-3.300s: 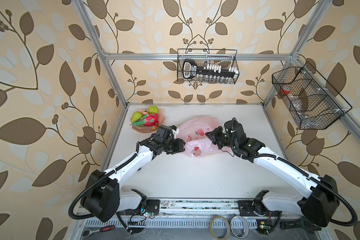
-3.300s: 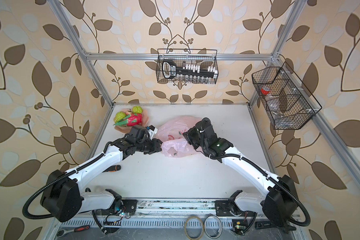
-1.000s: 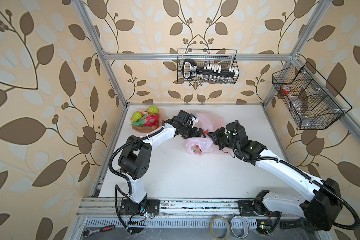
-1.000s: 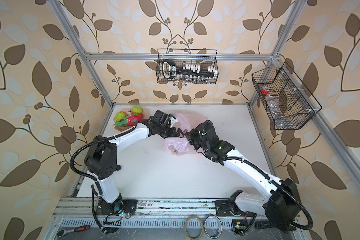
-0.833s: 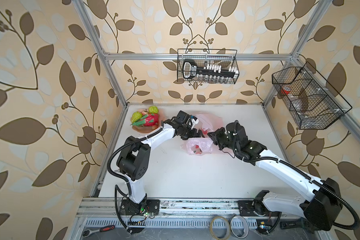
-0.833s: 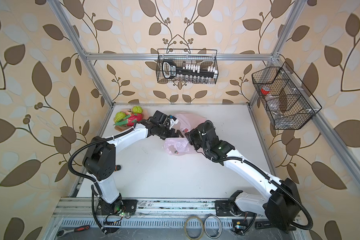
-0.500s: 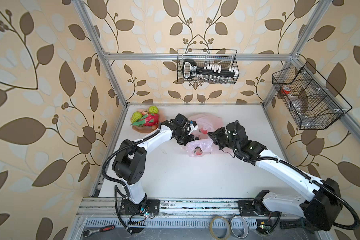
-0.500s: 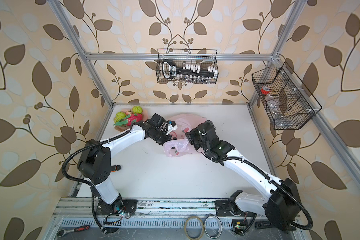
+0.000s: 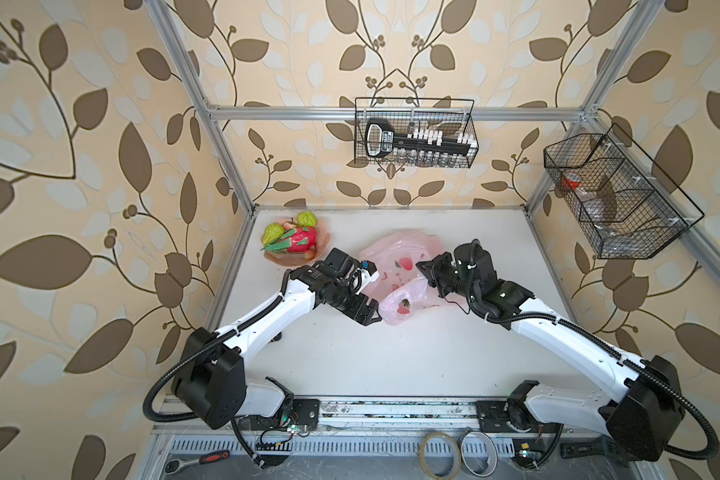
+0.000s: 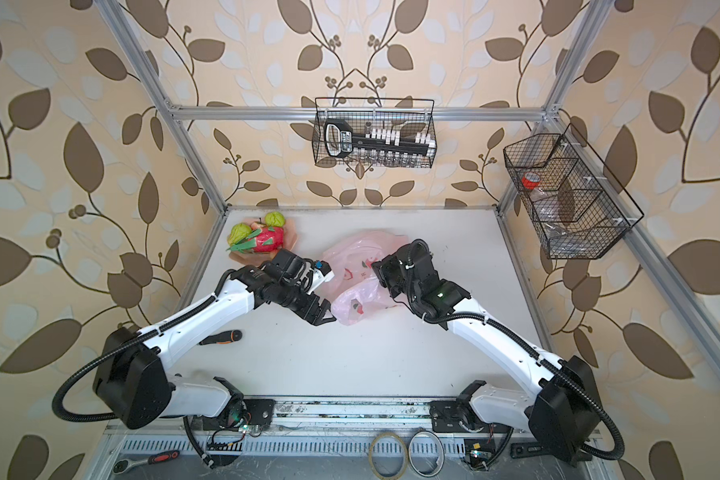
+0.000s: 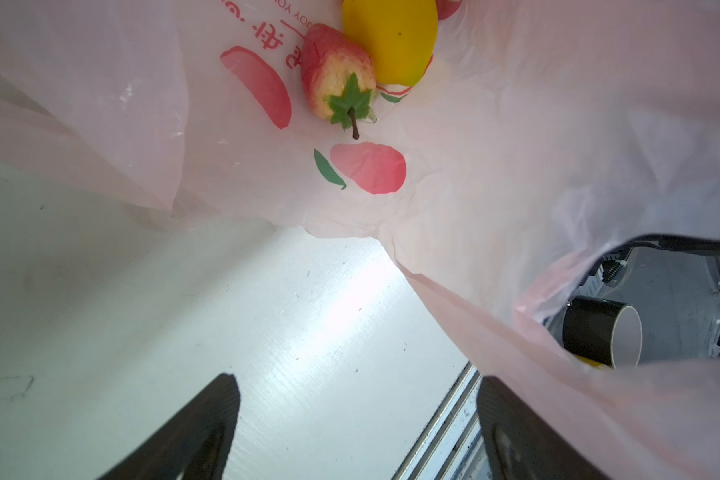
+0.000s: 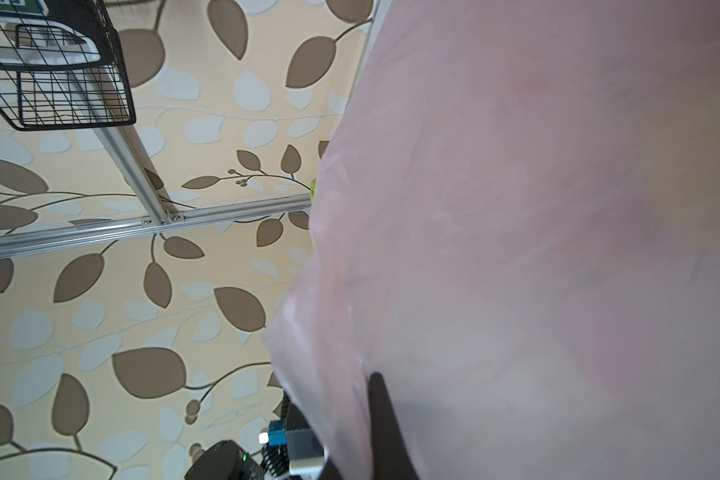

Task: Place the fruits into the plastic bag
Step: 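Withdraw the open left gripper from the bag toward the fruit plate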

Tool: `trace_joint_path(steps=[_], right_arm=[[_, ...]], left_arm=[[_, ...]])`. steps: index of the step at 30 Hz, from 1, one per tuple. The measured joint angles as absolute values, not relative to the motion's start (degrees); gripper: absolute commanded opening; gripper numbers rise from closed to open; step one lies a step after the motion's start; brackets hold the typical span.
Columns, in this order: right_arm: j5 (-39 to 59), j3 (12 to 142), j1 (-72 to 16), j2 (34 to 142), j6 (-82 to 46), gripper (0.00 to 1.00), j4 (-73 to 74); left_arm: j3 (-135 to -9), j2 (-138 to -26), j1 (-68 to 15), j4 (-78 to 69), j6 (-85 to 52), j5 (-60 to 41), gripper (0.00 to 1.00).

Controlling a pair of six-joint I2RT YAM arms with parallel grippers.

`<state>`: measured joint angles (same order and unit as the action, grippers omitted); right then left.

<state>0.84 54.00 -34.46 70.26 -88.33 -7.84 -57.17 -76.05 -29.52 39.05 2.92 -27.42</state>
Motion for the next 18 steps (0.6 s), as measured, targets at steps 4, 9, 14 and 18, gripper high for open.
trace_joint_path(steps=[4,9,14,18], right_arm=[[0.84,54.00,-34.37,70.65,-88.40,0.00,-7.79],[0.84,54.00,-34.37,70.67,-88.47,0.00,-7.66],[0.84,54.00,-34.37,70.67,-88.47,0.00,-7.62],[0.84,54.00,-34.37,70.67,-88.47,0.00,-7.51]], left_arm=[[-55.24,-72.62,-29.52,38.76,2.28,-26.50,0.92],[-53.95,-71.33,-29.52,38.09,0.80,-25.23,0.93],[-53.34,-70.24,-29.52,37.58,-0.67,-23.14,0.95],[-53.17,-68.47,-29.52,36.88,-1.87,-20.62,0.96]])
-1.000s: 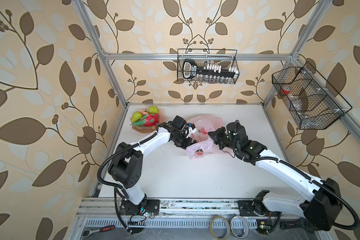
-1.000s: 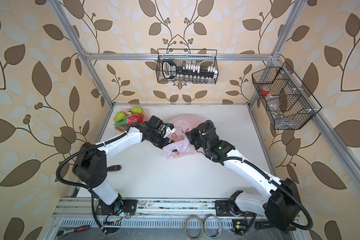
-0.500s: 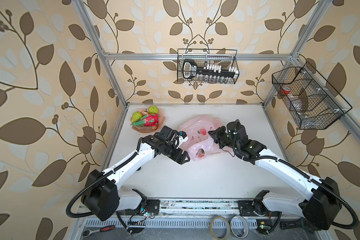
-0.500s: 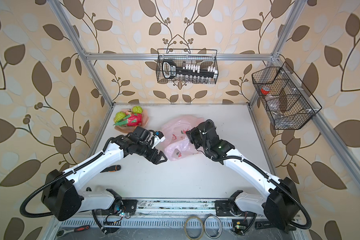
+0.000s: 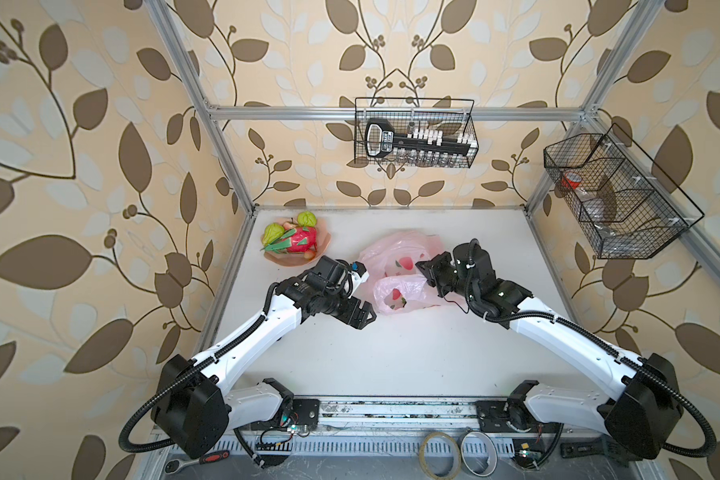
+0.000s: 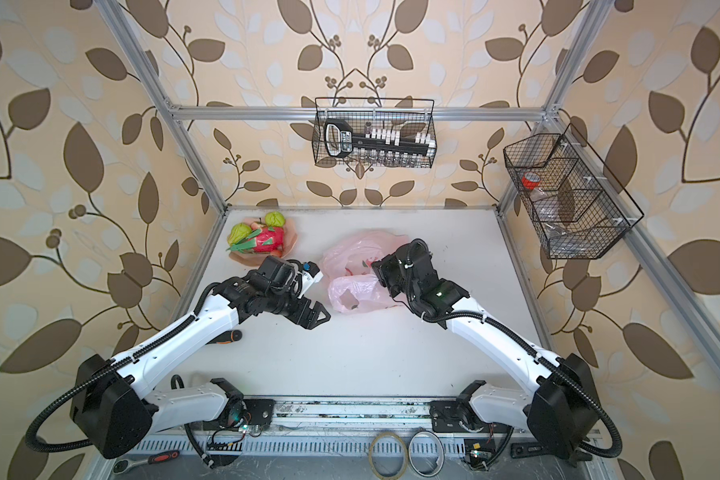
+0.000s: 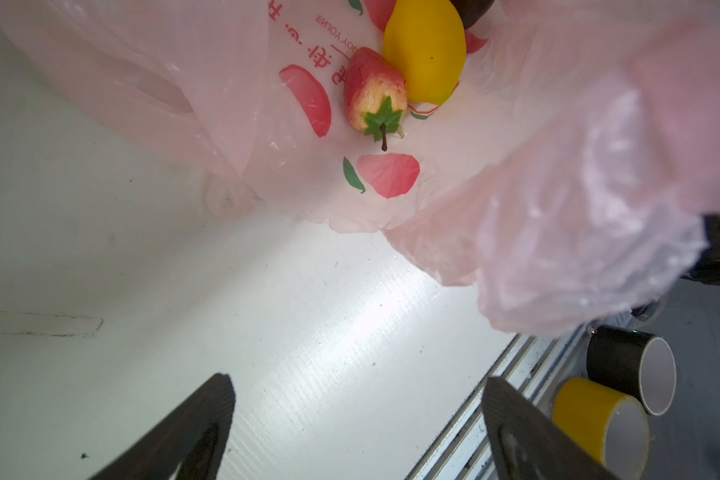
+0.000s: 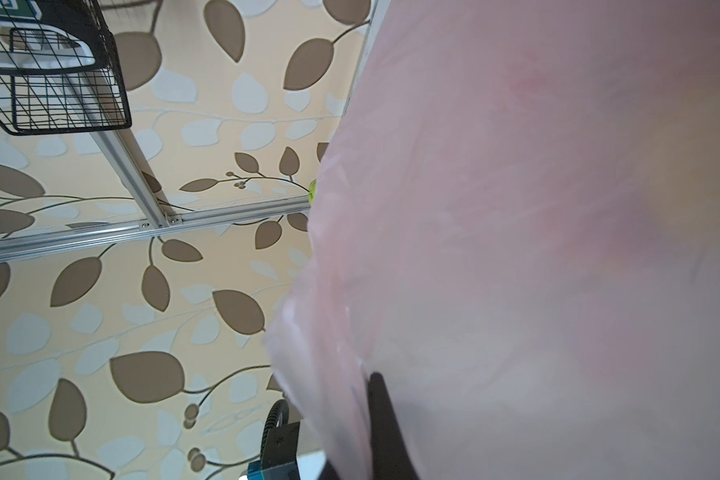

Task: Place the fruits into the plastic bag
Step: 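Withdraw the open left gripper from the bag toward the fruit plate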

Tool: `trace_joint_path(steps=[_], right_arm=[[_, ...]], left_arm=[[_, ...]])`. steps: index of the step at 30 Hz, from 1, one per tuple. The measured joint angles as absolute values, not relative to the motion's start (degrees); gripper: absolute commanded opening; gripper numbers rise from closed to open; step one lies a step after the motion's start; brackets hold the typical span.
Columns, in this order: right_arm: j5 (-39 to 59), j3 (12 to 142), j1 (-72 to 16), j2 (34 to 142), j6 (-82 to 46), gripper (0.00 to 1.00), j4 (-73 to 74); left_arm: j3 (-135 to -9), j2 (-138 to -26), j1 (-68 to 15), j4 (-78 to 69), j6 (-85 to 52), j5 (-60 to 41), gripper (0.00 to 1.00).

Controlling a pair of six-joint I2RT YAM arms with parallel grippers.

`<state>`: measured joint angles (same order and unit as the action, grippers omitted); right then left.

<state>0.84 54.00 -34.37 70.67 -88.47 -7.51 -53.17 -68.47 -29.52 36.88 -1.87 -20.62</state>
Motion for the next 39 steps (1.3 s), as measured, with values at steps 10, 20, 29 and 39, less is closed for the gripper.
trace_joint_path(steps=[10,20,29,39], right_arm=[[0.84,54.00,-34.39,70.67,-88.47,0.00,-7.49],[0.84,54.00,-34.50,70.67,-88.47,0.00,-7.49],[0.84,54.00,-34.72,70.61,-88.47,0.00,-7.49],[0.86,53.78,-34.74,70.02,-88.47,0.00,-7.46]], left_arm=[[-53.15,-67.18,-25.19,35.97,-5.78,-16.71,0.97],[-54.41,-67.46,-16.05,35.79,-11.27,-13.82,0.99],[-60.05,-70.48,-10.81,35.70,-13.91,-8.56,0.99],[-67.70,-75.53,-4.27,35.77,-13.87,-5.85,0.99]])
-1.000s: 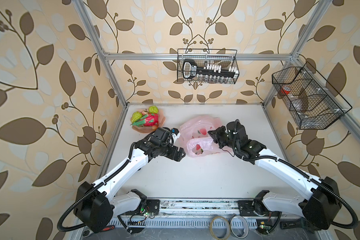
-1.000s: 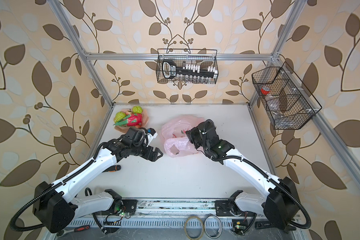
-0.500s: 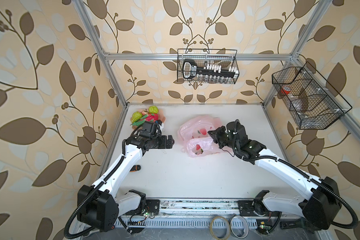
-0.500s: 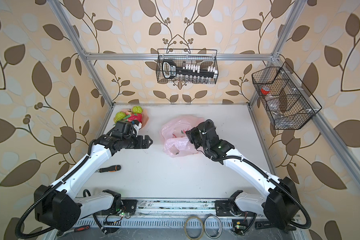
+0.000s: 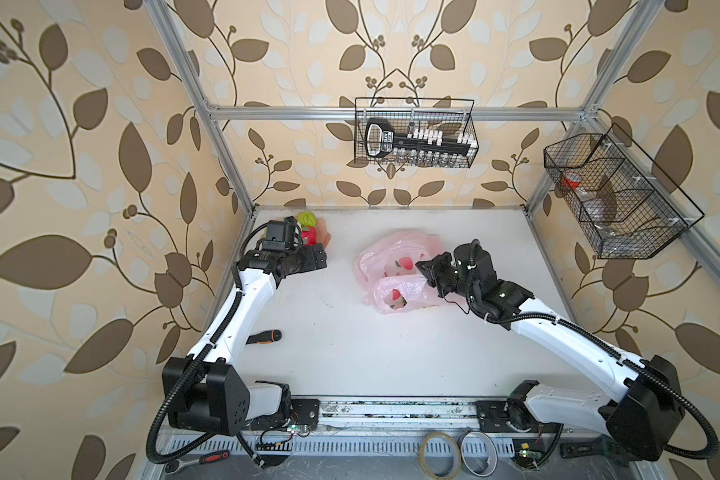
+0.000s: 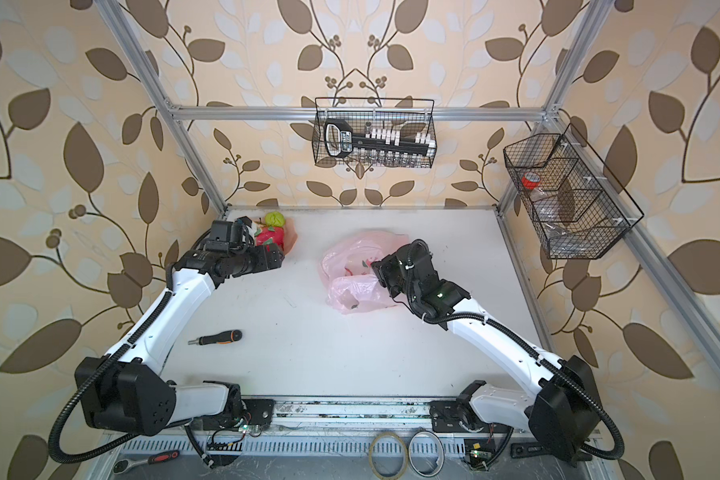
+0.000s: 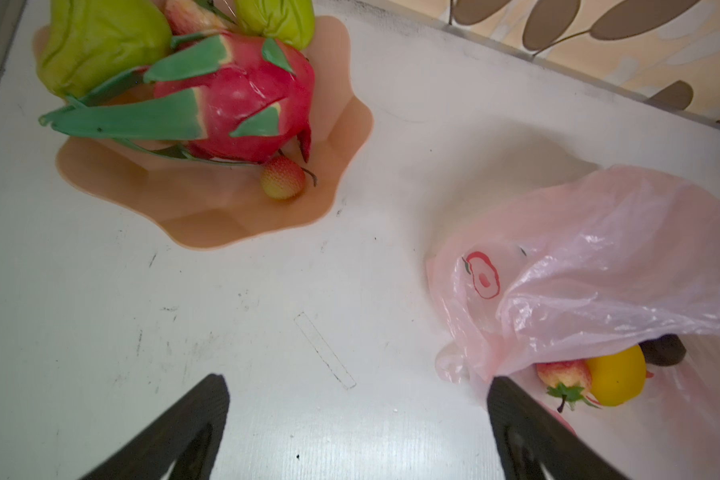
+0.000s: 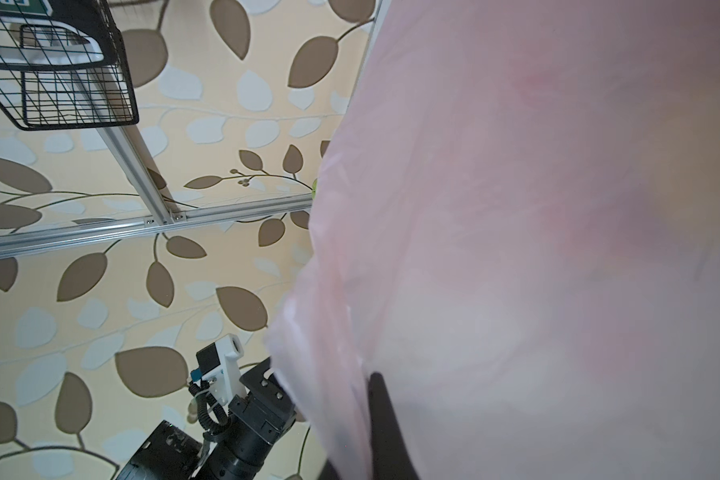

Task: Place the fruits into the plastic bag
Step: 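Withdraw the open left gripper from the bag toward the fruit plate, then lower the left gripper onto the green pear on the plate and close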

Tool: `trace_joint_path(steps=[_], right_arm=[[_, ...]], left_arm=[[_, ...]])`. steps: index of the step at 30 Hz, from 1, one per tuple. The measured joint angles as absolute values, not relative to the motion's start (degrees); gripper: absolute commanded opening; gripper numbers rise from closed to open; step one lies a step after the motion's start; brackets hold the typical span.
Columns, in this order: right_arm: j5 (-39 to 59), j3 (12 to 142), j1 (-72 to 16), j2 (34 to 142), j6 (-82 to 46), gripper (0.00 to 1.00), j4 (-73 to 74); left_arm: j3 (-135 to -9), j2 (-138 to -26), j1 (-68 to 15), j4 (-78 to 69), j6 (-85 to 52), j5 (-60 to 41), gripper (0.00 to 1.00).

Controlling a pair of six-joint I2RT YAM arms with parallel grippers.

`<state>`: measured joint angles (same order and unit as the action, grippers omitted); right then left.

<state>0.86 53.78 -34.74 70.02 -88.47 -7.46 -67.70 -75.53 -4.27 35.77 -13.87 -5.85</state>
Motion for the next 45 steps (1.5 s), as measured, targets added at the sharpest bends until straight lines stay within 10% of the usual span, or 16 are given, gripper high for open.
trace_joint_path(steps=[45], right_arm=[[4.62,51.90,-30.81,68.99,-88.47,0.00,-7.07]], left_arm=[[-104.31,-114.93,10.63,37.82,-10.48,6.28,0.99]])
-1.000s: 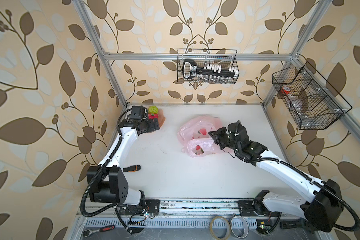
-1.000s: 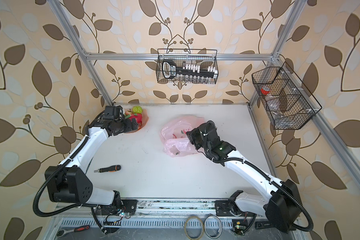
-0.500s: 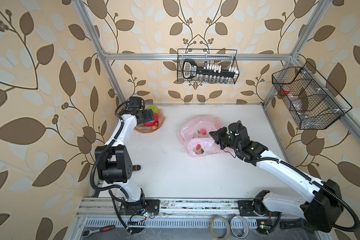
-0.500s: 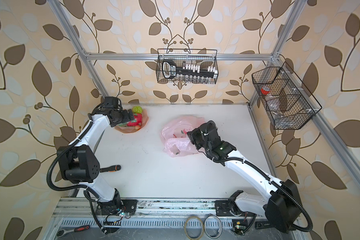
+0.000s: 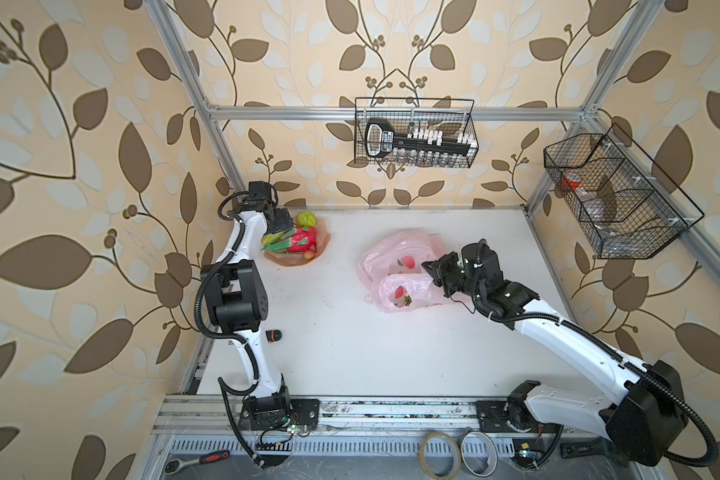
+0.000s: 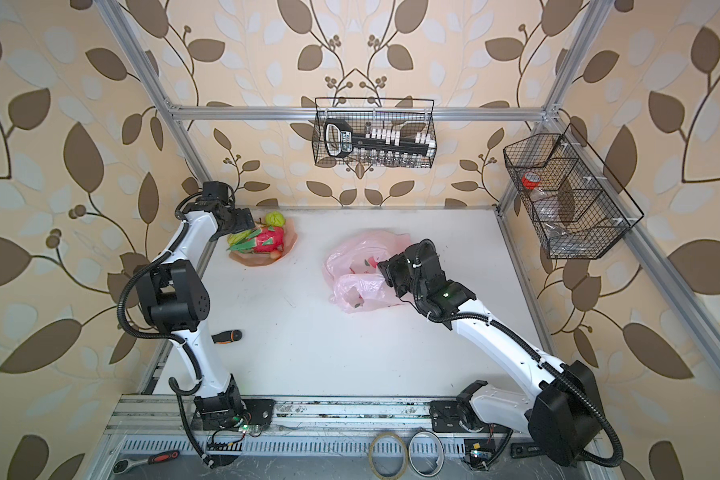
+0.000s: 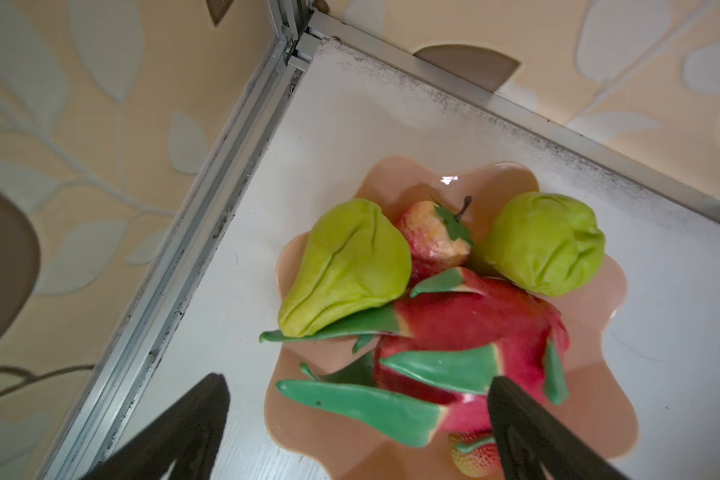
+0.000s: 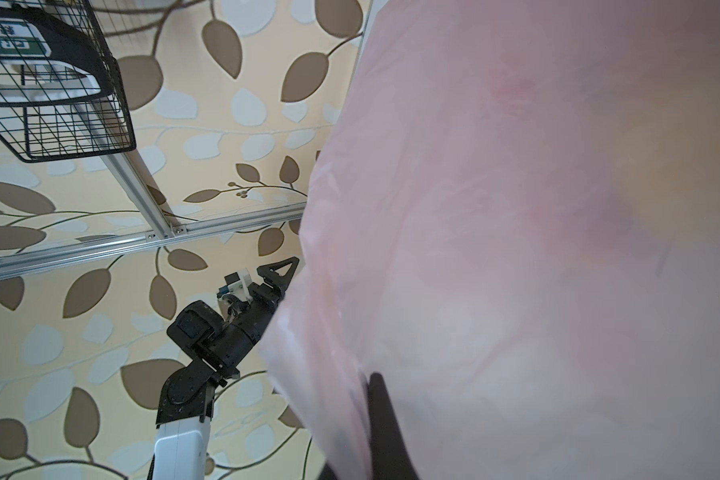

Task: Place the fruits into the plastic bag
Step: 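Lower the left gripper onto the green pear on the plate and close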

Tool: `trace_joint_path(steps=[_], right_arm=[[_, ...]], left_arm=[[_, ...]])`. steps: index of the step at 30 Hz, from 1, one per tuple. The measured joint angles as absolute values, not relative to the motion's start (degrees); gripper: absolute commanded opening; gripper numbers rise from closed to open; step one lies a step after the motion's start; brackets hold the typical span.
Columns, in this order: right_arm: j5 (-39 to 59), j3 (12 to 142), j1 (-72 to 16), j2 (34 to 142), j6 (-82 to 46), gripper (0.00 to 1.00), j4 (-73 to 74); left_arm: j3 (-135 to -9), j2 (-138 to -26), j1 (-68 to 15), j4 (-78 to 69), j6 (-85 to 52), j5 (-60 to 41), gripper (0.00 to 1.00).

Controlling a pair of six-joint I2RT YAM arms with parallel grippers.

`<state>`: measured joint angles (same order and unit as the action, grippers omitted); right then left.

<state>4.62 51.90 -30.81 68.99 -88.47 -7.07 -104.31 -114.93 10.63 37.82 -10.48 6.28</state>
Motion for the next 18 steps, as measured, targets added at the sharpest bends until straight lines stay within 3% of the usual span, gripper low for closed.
trace_joint_path(steps=[18], right_arm=[[8.03,51.90,-29.41,71.44,-87.55,0.00,-7.84]], left_arm=[[-119.50,-129.49,13.13,38.37,-4.47,-2.85,0.99]])
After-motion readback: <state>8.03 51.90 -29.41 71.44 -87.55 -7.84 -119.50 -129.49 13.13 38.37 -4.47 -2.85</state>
